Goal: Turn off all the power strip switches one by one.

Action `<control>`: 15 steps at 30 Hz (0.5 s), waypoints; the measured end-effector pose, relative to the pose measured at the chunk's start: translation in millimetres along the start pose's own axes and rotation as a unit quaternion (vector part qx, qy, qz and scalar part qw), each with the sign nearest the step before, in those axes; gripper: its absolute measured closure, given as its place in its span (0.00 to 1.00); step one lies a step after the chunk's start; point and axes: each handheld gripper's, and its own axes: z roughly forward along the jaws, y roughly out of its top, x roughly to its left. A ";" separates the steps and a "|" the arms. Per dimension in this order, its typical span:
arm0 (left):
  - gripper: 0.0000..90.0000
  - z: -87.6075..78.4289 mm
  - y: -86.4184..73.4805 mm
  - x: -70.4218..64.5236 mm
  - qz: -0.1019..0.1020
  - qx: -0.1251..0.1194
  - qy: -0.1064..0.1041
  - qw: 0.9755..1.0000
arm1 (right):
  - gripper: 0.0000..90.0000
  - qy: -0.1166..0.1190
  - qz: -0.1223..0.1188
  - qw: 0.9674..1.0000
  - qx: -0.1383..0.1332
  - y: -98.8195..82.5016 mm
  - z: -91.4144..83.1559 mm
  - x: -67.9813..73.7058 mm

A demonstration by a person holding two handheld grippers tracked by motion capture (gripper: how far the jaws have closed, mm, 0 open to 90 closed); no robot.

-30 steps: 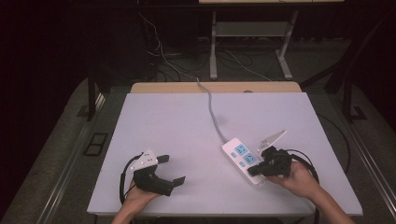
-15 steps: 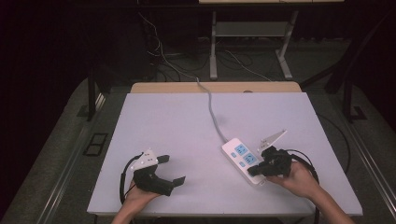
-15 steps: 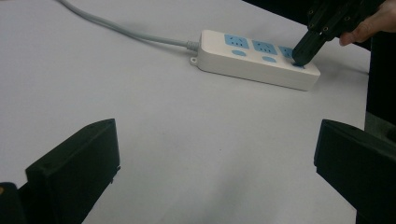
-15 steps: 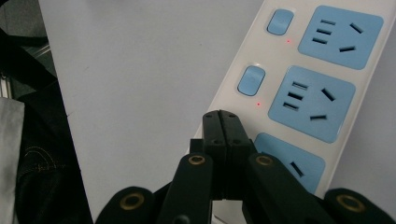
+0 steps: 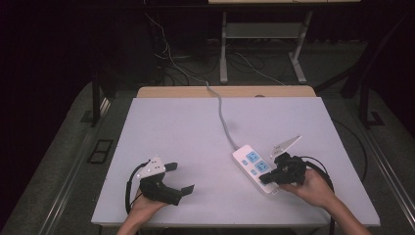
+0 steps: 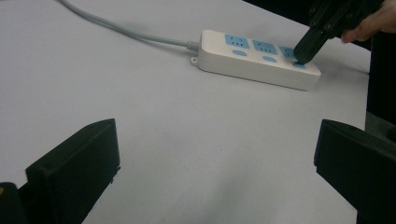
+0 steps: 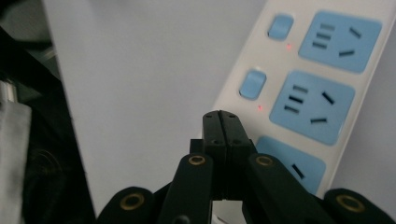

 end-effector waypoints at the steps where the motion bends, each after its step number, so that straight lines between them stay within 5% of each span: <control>1: 0.00 0.0 0.0 0.1 0.000 0.000 0.000 1.000 | 1.00 -0.005 -0.002 1.000 0.006 -0.2 -0.1 0.4; 15: 0.00 0.2 0.1 0.4 0.000 0.000 0.000 1.000 | 1.00 -0.002 0.000 1.000 -0.007 2.0 -8.9 -0.5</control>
